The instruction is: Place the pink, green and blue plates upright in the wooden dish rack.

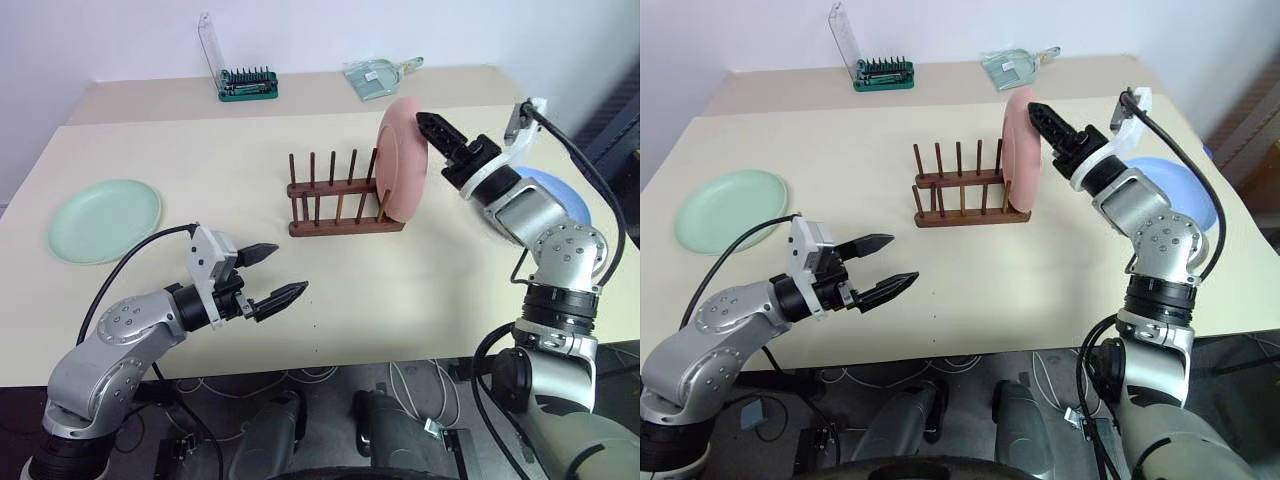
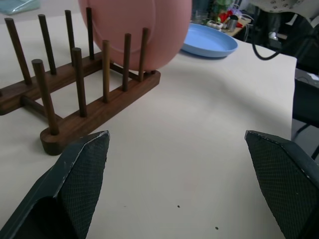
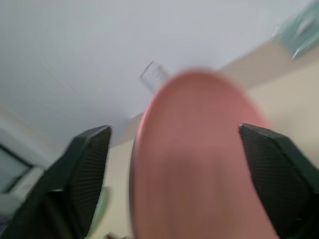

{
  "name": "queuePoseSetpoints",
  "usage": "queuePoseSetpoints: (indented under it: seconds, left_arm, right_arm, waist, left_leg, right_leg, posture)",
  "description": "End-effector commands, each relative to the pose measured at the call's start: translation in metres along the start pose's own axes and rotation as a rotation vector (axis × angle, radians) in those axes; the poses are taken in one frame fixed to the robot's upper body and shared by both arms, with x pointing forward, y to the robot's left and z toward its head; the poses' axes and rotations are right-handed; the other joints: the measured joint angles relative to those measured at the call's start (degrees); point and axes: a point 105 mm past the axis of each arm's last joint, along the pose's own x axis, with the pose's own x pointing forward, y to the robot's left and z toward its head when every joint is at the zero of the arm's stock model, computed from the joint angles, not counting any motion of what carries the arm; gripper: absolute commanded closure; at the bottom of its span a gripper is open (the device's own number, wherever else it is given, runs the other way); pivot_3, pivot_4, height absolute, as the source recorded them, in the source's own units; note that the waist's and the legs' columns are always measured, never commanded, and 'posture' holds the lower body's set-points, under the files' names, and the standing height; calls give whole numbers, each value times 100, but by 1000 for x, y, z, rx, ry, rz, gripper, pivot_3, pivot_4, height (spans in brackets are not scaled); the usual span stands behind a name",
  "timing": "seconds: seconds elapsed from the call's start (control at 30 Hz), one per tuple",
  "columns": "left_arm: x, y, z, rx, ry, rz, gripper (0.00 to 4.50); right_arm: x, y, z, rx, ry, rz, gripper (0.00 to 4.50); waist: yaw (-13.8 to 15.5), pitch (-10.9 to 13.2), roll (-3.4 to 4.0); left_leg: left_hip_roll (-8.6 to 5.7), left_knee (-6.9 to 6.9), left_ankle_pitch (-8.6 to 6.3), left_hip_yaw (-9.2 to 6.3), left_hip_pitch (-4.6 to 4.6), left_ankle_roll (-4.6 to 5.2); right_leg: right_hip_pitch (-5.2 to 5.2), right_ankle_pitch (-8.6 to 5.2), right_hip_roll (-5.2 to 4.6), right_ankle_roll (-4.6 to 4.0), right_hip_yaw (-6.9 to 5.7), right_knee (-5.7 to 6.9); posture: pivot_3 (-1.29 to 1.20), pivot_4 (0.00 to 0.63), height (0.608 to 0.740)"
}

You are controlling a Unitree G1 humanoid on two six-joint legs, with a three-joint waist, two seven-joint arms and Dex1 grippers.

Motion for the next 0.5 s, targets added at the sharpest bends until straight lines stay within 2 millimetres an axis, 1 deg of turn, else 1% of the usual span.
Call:
queuePoseSetpoints:
  seconds: [0.03,0.07,0.1,0.13,0.17,0.2,0.23,0.3,0.37,0.4,0.43,0.47,0.5]
  left_arm:
    - [-4,9,20,58,-79,60,0]
    - [-7,17,27,53,-120,106,0]
    - [-9,22,32,49,-148,137,0]
    - [-14,35,39,40,-188,210,0]
    - [-17,43,43,32,-214,260,0]
    - [-28,65,48,21,-247,390,0]
    - [-40,87,52,1,-278,528,0]
    - [-60,115,54,-32,-305,725,0]
    - [-69,127,54,-46,-307,816,0]
    - [-82,140,52,-71,-308,919,0]
    - [-104,158,47,-113,-294,1074,0]
    - [-119,169,42,-147,-282,1185,0]
    - [-141,180,36,-198,-279,1326,0]
  right_arm:
    - [-3,21,43,-307,-127,45,523]
    - [-4,28,54,-392,-156,58,523]
    - [-5,32,61,-443,-175,68,523]
    - [-5,45,67,-524,-187,116,523]
    - [-5,54,70,-580,-193,151,523]
    - [-4,76,63,-695,-164,244,523]
    - [-4,95,52,-814,-125,334,523]
    - [-5,115,31,-959,-63,452,523]
    - [-5,121,22,-1014,-40,497,523]
    - [-5,128,8,-1066,-2,554,523]
    - [-4,135,-12,-1123,47,623,523]
    - [-5,140,-26,-1163,81,675,523]
    - [-4,145,-43,-1206,110,732,523]
  waist:
    - [1,1,1]
    - [6,1,1]
    - [14,3,3]
    - [13,3,2]
    - [10,4,3]
    - [4,5,6]
    - [-4,5,7]
    - [-59,3,-1]
    - [-86,2,-4]
    - [-92,3,-6]
    - [-91,3,-6]
    - [-95,5,-11]
    - [-109,6,-14]
  left_leg:
    - [0,0,-1,2,0,1]
    - [0,1,-1,4,-1,2]
    - [0,1,-2,4,-1,3]
    - [0,2,-2,5,-1,3]
    - [0,3,-2,5,-1,2]
    - [1,2,-2,5,-1,2]
    - [5,2,-2,7,-1,2]
    - [19,1,-3,11,1,1]
    - [29,2,-8,15,4,-5]
    - [29,3,-8,15,4,-5]
    - [28,5,-8,15,3,-5]
    - [23,8,-8,16,3,-5]
    - [23,11,-8,16,4,-5]
  right_leg:
    - [0,0,0,1,1,-1]
    - [0,0,0,1,1,-2]
    - [1,0,0,2,1,-2]
    - [0,0,0,2,1,-2]
    - [0,0,0,3,1,-2]
    - [-1,1,1,4,1,-1]
    - [-1,2,2,7,1,-2]
    - [-4,1,10,45,1,1]
    - [-5,1,14,49,-3,4]
    - [-4,1,14,49,-4,4]
    - [-3,3,14,46,-3,3]
    - [-2,7,11,41,-2,3]
    - [-3,7,13,44,-2,4]
  posture:
    - [0,150,740]
    - [0,150,740]
    - [0,150,740]
    - [0,150,740]
    - [0,150,740]
    - [0,150,740]
    - [0,150,740]
    - [0,150,740]
    - [0,150,740]
    - [0,150,740]
    - [0,150,740]
    - [0,150,740]
    - [0,150,740]
